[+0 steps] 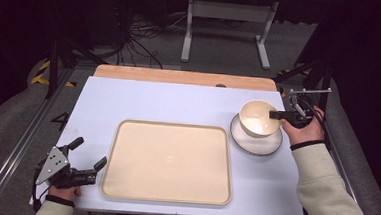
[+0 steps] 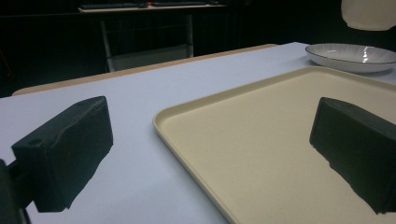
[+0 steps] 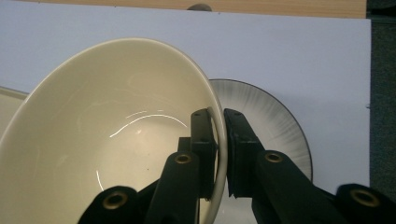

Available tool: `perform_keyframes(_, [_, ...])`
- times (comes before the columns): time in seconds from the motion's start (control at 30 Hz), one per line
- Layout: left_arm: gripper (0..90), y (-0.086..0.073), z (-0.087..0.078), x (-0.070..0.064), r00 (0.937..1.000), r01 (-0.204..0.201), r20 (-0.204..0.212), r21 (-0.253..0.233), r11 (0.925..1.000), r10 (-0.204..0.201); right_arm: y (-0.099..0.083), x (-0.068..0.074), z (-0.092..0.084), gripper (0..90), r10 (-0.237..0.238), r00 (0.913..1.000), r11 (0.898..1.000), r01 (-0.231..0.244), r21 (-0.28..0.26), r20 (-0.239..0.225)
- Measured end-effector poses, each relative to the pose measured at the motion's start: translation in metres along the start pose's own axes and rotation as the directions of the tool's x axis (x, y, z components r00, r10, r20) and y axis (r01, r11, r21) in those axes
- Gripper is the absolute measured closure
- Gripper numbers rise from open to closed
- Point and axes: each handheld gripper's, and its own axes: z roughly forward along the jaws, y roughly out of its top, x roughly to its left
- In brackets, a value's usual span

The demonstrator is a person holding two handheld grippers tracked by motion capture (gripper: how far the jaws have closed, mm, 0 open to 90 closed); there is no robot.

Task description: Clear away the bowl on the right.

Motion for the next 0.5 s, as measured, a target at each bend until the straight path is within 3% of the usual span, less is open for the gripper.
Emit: perform_keyframes(0.5, [0.2, 0.0, 0.0, 0.0, 1.0, 0.0, 0.001, 0.0, 1.0, 0.0, 0.006, 0.042, 0.004, 83.6, -0.074, 0.995, 0.997, 0.075, 0.012, -0.067])
